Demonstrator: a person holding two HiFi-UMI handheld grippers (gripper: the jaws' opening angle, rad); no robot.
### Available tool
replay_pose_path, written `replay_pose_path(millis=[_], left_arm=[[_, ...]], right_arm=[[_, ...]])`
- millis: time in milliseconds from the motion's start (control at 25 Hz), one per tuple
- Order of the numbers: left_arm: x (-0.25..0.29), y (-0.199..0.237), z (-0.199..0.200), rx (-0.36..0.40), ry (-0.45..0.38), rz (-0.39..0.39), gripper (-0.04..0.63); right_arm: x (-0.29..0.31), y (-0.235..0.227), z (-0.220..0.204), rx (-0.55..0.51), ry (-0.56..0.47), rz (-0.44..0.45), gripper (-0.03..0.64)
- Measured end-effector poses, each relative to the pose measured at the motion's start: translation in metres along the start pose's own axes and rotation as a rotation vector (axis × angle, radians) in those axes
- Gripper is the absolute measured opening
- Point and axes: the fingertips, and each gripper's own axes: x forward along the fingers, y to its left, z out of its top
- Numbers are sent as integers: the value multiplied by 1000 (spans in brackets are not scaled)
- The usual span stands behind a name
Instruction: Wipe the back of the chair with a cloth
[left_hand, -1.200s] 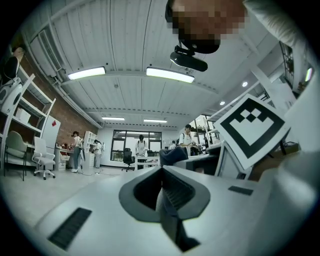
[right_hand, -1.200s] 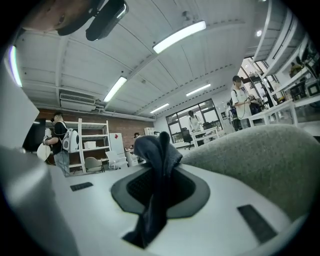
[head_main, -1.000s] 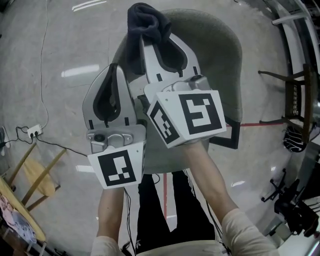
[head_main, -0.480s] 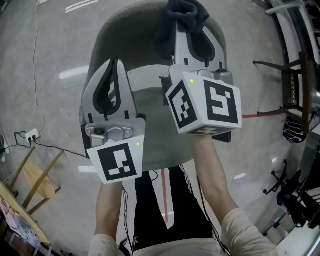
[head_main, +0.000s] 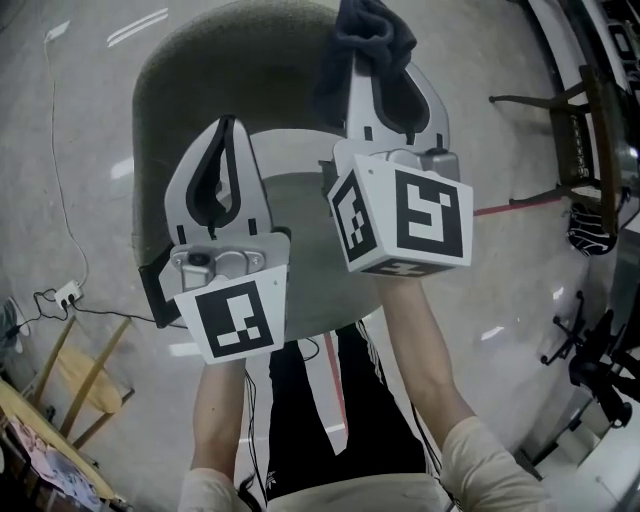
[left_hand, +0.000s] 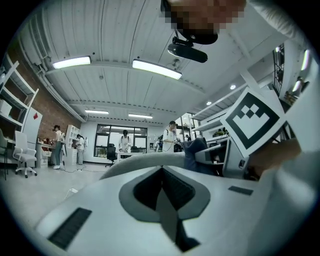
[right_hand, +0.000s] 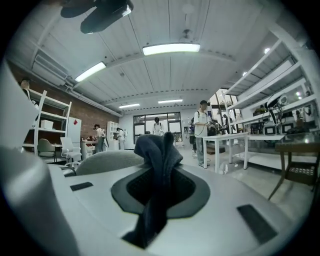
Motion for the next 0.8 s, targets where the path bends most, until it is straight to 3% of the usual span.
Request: replay_pose_path(millis=[200, 560, 800], left_arm=[[3, -12, 4, 3, -3, -15, 15], [-9, 3, 4, -14, -7, 42, 15], [-26, 24, 2, -10, -1, 101, 15]], right_arm=[[-6, -21, -2, 23, 13, -32, 60], [-9, -22, 0, 25, 13, -33, 58], [-26, 26, 16, 12, -24, 97, 58]])
